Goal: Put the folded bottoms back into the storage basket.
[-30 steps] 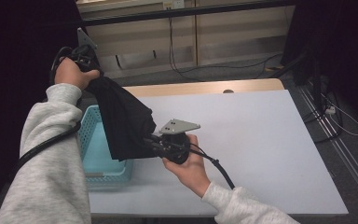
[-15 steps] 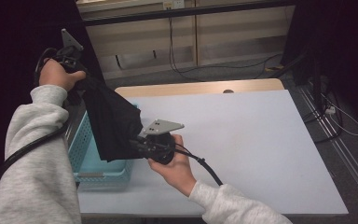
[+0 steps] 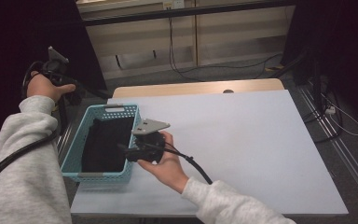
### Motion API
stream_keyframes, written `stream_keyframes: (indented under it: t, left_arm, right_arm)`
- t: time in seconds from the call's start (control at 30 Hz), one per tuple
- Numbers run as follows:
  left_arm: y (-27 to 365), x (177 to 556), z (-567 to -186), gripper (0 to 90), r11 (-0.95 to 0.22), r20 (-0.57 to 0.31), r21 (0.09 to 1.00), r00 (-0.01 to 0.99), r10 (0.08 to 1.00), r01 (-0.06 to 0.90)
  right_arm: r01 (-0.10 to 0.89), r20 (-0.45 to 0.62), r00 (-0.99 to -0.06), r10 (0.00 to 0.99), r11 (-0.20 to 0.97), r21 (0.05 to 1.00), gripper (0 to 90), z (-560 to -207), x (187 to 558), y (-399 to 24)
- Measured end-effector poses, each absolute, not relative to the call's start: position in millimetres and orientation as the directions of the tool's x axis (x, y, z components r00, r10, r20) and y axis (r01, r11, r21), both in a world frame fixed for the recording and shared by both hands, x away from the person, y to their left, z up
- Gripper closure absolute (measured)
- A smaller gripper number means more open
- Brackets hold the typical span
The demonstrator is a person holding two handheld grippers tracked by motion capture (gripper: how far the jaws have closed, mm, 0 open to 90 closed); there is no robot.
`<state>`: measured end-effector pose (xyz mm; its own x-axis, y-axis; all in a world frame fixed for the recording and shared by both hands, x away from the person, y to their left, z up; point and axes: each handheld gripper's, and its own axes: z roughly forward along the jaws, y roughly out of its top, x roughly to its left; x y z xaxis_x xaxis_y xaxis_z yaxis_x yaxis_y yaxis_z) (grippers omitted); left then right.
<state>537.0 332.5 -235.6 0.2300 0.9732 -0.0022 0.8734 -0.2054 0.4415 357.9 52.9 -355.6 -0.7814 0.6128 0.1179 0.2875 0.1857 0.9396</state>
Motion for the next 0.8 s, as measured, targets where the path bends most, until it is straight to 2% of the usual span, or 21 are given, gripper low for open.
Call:
stream_keyframes:
  t: [0.03, 0.13, 0.2, 0.8]
  left_arm:
    - [332.4, 534.2, -243.8, 35.1, -0.198, -0.035, 0.460, 0.240, 0.970, 0.866]
    - [331.5, 531.5, -250.0, 33.2, -0.206, -0.036, 0.461, 0.250, 0.967, 0.863]
    - [330.1, 528.1, -260.0, 31.1, -0.199, -0.066, 0.483, 0.262, 0.963, 0.853]
    - [295.0, 521.2, -278.5, 25.1, -0.247, -0.102, 0.509, 0.343, 0.934, 0.825]
  right_arm:
    - [0.287, 0.102, -0.778, 0.620, 0.207, 0.935, 29.7, -358.2, 357.7, 36.8]
    - [0.253, 0.045, -0.776, 0.629, 0.245, 0.936, 26.9, -361.4, 356.1, 16.8]
    - [0.265, 0.060, -0.777, 0.626, 0.239, 0.934, 24.5, -363.9, 357.2, 2.0]
    - [0.302, 0.075, -0.729, 0.681, 0.221, 0.927, 20.7, -382.8, 361.7, -77.9]
